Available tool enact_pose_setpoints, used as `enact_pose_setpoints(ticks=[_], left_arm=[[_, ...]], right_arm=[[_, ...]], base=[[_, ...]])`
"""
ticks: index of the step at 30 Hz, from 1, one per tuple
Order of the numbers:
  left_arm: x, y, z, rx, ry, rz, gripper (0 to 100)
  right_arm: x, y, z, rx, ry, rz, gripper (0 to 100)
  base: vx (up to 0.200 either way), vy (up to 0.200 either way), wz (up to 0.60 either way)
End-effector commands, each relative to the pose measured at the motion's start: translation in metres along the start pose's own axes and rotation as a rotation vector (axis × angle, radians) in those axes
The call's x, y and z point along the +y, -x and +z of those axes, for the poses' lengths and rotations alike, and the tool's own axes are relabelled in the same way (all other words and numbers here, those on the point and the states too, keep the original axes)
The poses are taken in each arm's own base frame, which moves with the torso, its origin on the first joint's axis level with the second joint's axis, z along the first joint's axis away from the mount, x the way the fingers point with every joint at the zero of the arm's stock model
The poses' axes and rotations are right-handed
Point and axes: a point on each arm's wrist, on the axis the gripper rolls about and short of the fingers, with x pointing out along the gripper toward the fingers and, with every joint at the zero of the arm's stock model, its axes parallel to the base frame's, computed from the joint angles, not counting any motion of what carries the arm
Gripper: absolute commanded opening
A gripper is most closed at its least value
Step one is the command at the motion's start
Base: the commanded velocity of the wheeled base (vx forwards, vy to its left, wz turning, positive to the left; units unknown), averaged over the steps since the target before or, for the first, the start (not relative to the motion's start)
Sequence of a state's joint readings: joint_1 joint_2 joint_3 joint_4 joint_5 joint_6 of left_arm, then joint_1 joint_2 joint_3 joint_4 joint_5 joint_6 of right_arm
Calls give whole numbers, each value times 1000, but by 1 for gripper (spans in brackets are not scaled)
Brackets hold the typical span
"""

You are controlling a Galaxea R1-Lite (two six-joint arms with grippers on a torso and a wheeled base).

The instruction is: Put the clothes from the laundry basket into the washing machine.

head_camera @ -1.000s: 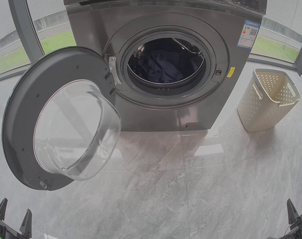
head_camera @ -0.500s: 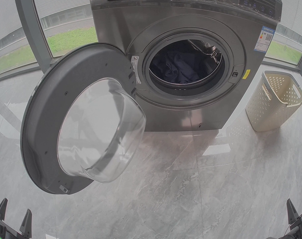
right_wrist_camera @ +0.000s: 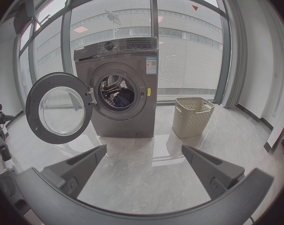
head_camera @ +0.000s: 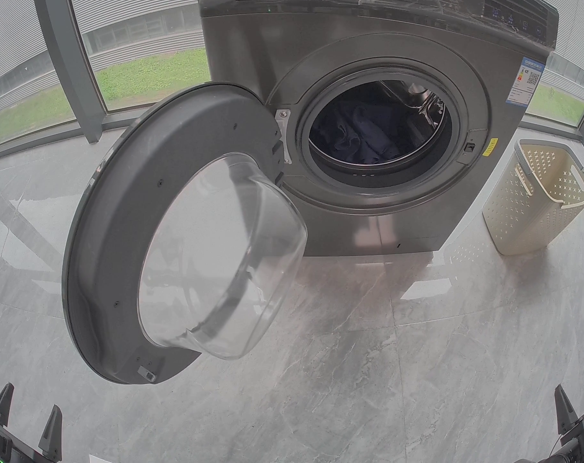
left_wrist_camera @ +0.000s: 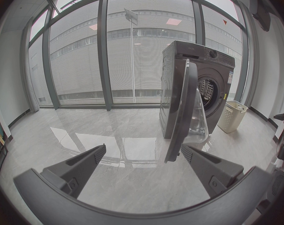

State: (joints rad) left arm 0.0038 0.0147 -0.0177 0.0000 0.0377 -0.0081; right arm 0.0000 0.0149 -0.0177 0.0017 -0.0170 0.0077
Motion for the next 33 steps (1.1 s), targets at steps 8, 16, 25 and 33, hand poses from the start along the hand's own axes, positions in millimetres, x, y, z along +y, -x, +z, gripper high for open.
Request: enact_pose_setpoints(ticks=[8,16,25,33], left_arm=[[0,-1,-5,8,9,-6,100],[0,0,-5,6,-1,-2,100],[0,0,-5,3,-17,0,100],[-1,6,77,-178,46,-59,100]], right_arm=[[0,-1,-5,12,0,0,100],[0,-1,-5,12,0,0,100],[0,-1,-5,12,0,0,100],[0,-1,-5,12,0,0,100]], base=[[-25,0,0],[-50,0,0],[0,0,0],[0,0,0]])
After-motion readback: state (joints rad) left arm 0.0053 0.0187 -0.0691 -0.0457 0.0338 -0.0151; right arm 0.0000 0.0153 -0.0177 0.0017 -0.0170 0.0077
